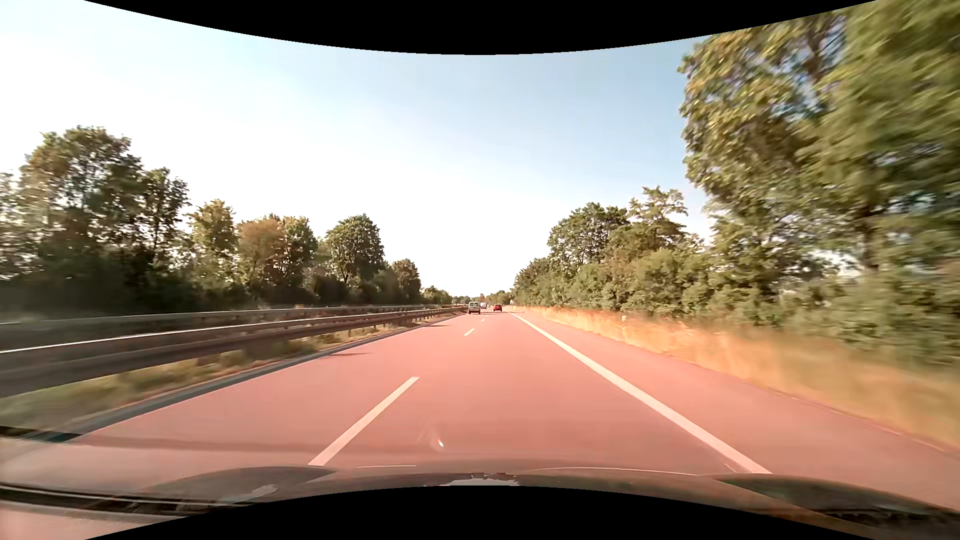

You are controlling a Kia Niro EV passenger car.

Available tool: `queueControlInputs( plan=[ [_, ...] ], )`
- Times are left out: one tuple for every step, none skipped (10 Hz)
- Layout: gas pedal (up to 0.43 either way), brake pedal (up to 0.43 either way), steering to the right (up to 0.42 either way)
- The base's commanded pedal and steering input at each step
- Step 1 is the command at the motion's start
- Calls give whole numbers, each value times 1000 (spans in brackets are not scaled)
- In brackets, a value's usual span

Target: Follow the waypoints while adhering to traffic rules and regulations

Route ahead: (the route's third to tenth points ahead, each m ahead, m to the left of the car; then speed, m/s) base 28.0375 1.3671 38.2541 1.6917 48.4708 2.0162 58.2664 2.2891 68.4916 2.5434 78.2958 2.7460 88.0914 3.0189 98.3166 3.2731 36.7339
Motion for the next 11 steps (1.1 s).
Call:
queueControlInputs(
  plan=[
    [409, 6, -3],
    [398, 6, -3],
    [398, 6, -3],
    [398, 6, -3],
    [398, 6, -3],
    [398, 6, -3],
    [398, 6, -3],
    [398, 6, -3],
    [398, 6, -3],
    [398, 6, -2],
    [398, 6, -2]
  ],
)
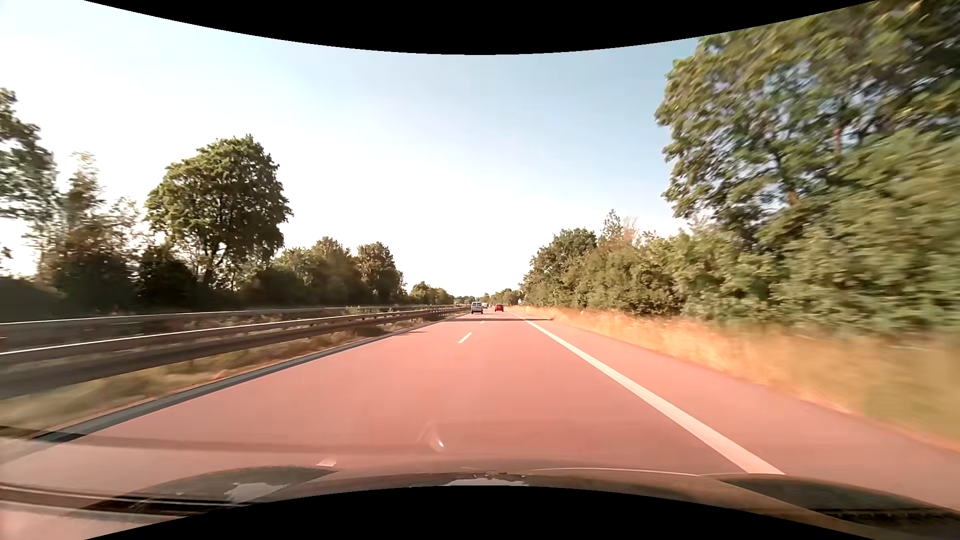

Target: Follow the waypoints while adhering to traffic rules and regulations

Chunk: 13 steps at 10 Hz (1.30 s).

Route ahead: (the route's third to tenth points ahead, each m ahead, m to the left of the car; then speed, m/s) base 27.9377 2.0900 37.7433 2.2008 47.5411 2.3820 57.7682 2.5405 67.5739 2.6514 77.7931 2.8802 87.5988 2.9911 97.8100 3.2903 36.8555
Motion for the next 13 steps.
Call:
queueControlInputs(
  plan=[
    [398, 6, -2],
    [398, 6, -2],
    [409, 6, -1],
    [409, 6, -2],
    [409, 6, -2],
    [409, 6, -2],
    [409, 6, -2],
    [409, 6, -2],
    [409, 6, -2],
    [409, 6, -2],
    [409, 0, -2],
    [409, 6, -2],
    [409, 6, -2]
  ],
)
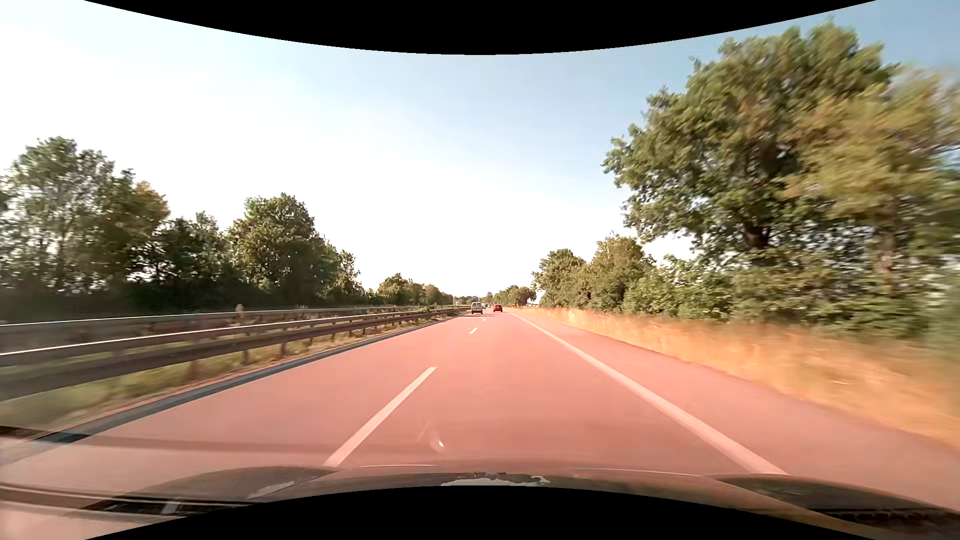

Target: Follow the waypoints while adhering to traffic rules and regulations

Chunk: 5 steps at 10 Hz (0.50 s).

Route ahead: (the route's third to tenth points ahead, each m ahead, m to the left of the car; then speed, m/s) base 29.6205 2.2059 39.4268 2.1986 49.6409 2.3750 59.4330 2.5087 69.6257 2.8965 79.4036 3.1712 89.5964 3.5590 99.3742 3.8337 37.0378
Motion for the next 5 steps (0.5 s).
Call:
queueControlInputs(
  plan=[
    [409, 6, -2],
    [398, 6, -2],
    [398, 6, -2],
    [398, 6, -2],
    [398, 6, -2]
  ],
)
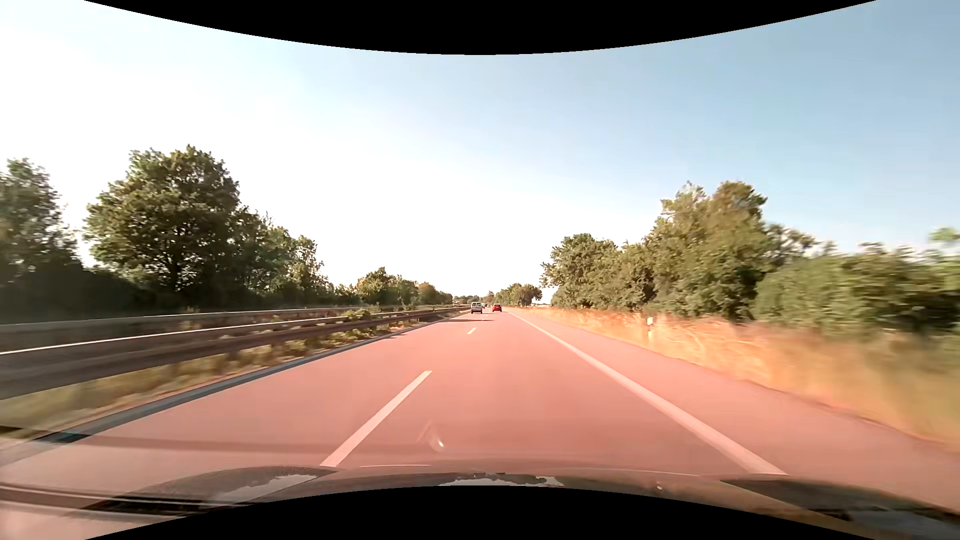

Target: Follow the waypoints while adhering to traffic rules and regulations

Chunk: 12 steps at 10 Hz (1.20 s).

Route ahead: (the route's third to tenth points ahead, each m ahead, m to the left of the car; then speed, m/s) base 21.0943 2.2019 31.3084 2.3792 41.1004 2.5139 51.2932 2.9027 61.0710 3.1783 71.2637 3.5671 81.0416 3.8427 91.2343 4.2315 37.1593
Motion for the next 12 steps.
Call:
queueControlInputs(
  plan=[
    [390, 6, -2],
    [390, 6, -2],
    [378, 6, -2],
    [378, 6, -2],
    [378, 6, -2],
    [378, 6, -2],
    [378, 6, -2],
    [378, 6, -2],
    [378, 6, -2],
    [378, 6, -2],
    [378, 6, -2],
    [370, 6, -2]
  ],
)
